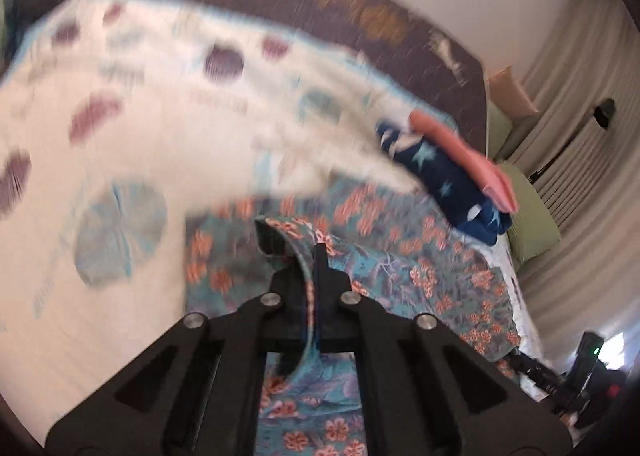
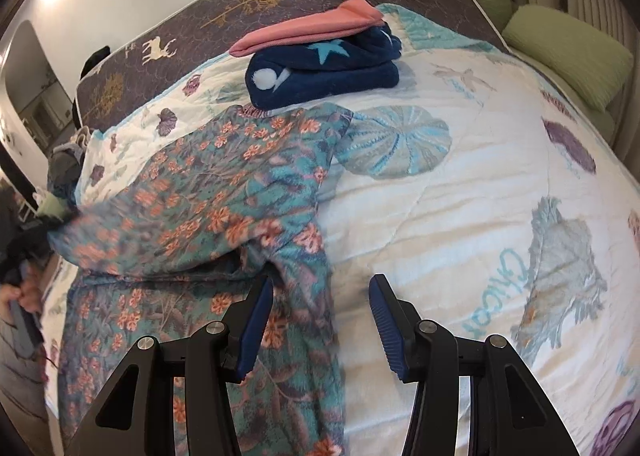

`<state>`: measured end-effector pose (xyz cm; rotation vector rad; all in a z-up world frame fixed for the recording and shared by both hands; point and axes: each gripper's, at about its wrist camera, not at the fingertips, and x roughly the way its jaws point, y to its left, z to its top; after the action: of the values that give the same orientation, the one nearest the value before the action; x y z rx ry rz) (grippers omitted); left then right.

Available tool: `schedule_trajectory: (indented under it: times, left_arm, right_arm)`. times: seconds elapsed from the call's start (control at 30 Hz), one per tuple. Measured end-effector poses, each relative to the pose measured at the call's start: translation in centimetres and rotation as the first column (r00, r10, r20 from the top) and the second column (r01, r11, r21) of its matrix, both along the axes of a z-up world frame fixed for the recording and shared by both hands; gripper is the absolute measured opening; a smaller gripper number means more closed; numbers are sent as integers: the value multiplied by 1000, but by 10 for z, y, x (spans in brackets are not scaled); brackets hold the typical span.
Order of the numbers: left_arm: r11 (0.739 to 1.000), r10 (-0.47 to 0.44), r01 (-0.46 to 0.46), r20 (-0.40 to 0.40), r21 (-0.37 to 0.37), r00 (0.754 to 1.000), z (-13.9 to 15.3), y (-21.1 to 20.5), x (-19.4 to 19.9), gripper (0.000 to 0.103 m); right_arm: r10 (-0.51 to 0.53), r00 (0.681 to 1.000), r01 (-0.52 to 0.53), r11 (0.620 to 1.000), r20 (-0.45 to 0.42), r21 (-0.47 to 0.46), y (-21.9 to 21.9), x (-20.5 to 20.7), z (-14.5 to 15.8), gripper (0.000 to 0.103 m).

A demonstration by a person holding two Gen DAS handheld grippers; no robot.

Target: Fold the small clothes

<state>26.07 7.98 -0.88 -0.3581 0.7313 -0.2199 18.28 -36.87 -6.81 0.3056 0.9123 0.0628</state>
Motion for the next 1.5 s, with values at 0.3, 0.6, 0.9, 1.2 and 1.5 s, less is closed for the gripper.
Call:
schedule_trajectory:
  times: [0.3,0.6,0.9,1.2,1.5]
  left_arm:
    - [987,41,-20,-131,158,990,-47,-4,3,15]
    - [976,35,-15,-89,218,995,-43,-12,-21,23]
    - [991,-92,97,-55,91,994,-26,-44,-39,25]
    - [955,58,-10,-151,296,987,-57,-40,-31,25]
    - [982,-4,12,-44,190,999,-17,-58,-10,34]
  right_arm:
    - [-126,992,126,989,1,-71,-4,9,-4,38]
    - [-206,978,207,978,-15,17,-23,-9,0,40]
    - [116,993,-118,989,23,88,38,-4,13,13]
    - [-95,993,103,989,-76,103,-3,5,-11,5]
    - [8,994,-22,991,106,132,4,44,39,12]
